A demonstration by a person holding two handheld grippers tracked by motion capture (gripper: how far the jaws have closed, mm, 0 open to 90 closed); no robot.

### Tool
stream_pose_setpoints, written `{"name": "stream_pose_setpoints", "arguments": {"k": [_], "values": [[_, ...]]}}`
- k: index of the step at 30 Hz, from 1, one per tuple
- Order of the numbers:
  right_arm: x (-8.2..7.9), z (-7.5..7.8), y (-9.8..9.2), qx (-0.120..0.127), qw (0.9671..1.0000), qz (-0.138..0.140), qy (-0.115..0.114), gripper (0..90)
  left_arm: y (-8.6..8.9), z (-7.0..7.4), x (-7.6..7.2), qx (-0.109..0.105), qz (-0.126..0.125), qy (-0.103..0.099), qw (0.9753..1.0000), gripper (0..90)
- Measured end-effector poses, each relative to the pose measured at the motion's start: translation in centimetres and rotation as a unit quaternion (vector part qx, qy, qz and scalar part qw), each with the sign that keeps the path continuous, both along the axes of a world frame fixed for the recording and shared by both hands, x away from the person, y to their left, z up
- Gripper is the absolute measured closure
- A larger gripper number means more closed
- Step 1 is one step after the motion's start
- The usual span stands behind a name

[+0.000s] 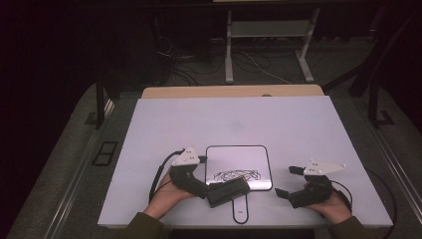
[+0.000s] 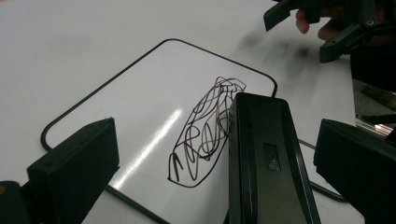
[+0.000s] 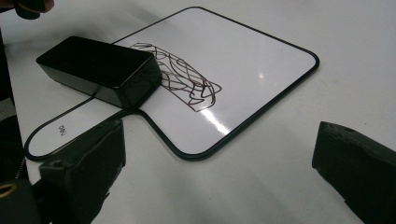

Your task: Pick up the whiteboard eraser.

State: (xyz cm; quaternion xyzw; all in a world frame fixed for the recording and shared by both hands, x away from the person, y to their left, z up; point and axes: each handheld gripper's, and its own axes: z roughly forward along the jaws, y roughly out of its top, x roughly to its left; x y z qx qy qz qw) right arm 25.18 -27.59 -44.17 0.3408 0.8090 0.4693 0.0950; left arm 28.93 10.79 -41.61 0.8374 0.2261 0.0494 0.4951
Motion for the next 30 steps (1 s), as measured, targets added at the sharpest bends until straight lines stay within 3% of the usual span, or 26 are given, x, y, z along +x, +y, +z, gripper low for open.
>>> {"name": "stream_pose_setpoints", "arguments": {"k": [16,30], "values": [[0.8,-0.2,-0.7,-0.006,1.0,0.003,-0.001,1.8,-2.7,0.6,1.2,0.005,-0.021,0.003,0.9998,0.0],[0.4,-0.1,-0.9,-0.011,0.9999,0.006,-0.009,1.8,-3.7,0.1,0.1,0.035,-0.042,-0.003,0.9985,3.0]]}}
